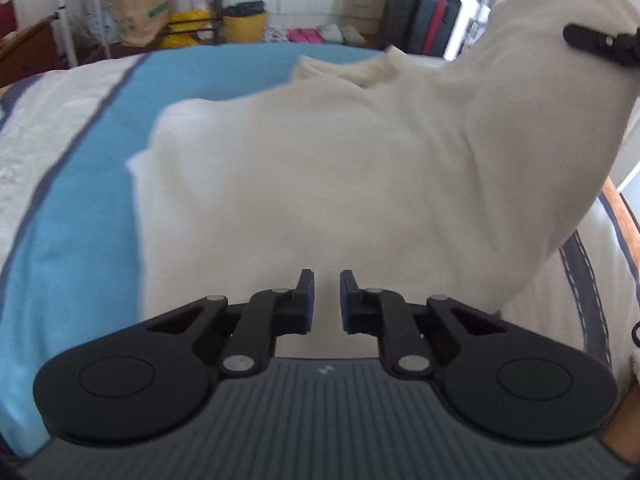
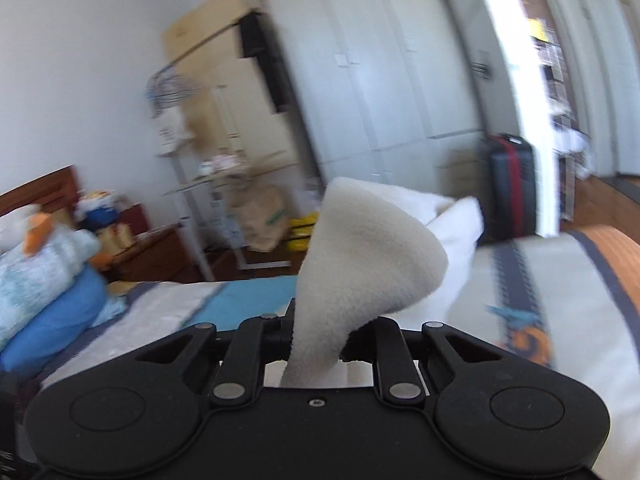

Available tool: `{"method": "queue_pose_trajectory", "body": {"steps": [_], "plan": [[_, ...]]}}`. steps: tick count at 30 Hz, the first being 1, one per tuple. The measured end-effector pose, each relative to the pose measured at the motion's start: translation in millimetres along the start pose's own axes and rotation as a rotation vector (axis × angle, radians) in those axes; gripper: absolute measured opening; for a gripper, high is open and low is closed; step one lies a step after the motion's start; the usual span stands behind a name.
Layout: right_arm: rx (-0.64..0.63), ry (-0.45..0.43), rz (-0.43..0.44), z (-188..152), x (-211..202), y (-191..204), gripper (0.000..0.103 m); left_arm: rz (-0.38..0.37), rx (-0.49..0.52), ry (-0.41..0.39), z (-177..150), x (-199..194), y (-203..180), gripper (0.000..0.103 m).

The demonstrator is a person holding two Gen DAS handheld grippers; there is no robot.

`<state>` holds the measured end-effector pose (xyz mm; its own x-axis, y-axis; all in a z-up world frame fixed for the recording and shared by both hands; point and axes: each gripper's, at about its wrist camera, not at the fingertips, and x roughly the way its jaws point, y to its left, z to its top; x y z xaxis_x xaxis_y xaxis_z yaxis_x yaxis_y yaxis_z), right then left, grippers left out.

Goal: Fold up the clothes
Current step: 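Grasp the jacket side with the right gripper and fold it over the body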

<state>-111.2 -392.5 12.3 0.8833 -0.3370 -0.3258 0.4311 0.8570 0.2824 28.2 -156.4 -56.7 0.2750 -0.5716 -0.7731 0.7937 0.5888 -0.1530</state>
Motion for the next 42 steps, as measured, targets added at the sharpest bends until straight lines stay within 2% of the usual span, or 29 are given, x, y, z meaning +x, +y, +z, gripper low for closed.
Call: {"method": "queue_pose_trajectory", "body": {"steps": [4,7,11,12,14,17,19,20,22,23,25,28,30,31,35,36,39,40,42], "plan": [[-0.104,0.054,0.146,-6,20,70,0.02,-0.104,-0.213,-0.091,-13,-25,67,0.013],[-0.224,0.151,0.182,-49,38,111,0.019,-0.144,-0.34,-0.113,-34,-25,112,0.013],[-0.351,0.323,0.147,-120,73,146,0.019,-0.186,-0.513,-0.071,-51,-9,156,0.013],[-0.358,0.342,0.137,-137,76,148,0.02,-0.207,-0.545,-0.067,-51,-6,164,0.013],[-0.401,0.323,0.112,-156,75,154,0.02,-0.239,-0.578,-0.082,-50,-4,171,0.013],[-0.43,0.285,0.098,-154,64,162,0.02,-0.258,-0.586,-0.095,-48,-3,169,0.012],[-0.46,0.218,0.127,-140,48,167,0.02,-0.283,-0.574,-0.105,-48,-6,169,0.013],[-0.55,0.184,0.131,-141,42,175,0.02,-0.287,-0.559,-0.107,-48,-8,166,0.013],[-0.723,0.12,0.14,-144,32,190,0.02,-0.21,-0.494,-0.108,-47,-13,160,0.013],[-0.739,0.165,0.164,-151,37,188,0.019,-0.161,-0.457,-0.108,-46,-14,155,0.013],[-0.69,0.229,0.184,-164,43,179,0.019,-0.157,-0.451,-0.117,-45,-15,155,0.013],[-0.577,0.2,0.2,-161,35,170,0.02,-0.279,-0.495,-0.152,-46,-20,157,0.013],[-0.53,0.181,0.217,-153,29,168,0.02,-0.316,-0.49,-0.19,-46,-26,157,0.013],[-0.545,0.173,0.229,-151,25,170,0.02,-0.32,-0.498,-0.198,-45,-26,159,0.017],[-0.763,0.143,0.253,-159,15,186,0.02,-0.359,-0.56,-0.199,-45,-19,170,0.019],[-0.792,0.16,0.252,-162,21,188,0.02,-0.37,-0.579,-0.189,-46,-15,173,0.019],[-0.874,0.25,0.23,-182,39,195,0.02,-0.329,-0.587,-0.178,-43,-13,177,0.019],[-0.897,0.246,0.216,-191,41,199,0.02,-0.311,-0.576,-0.185,-42,-14,177,0.019],[-0.918,0.238,0.187,-200,40,204,0.02,-0.343,-0.579,-0.206,-42,-17,178,0.019]]}}
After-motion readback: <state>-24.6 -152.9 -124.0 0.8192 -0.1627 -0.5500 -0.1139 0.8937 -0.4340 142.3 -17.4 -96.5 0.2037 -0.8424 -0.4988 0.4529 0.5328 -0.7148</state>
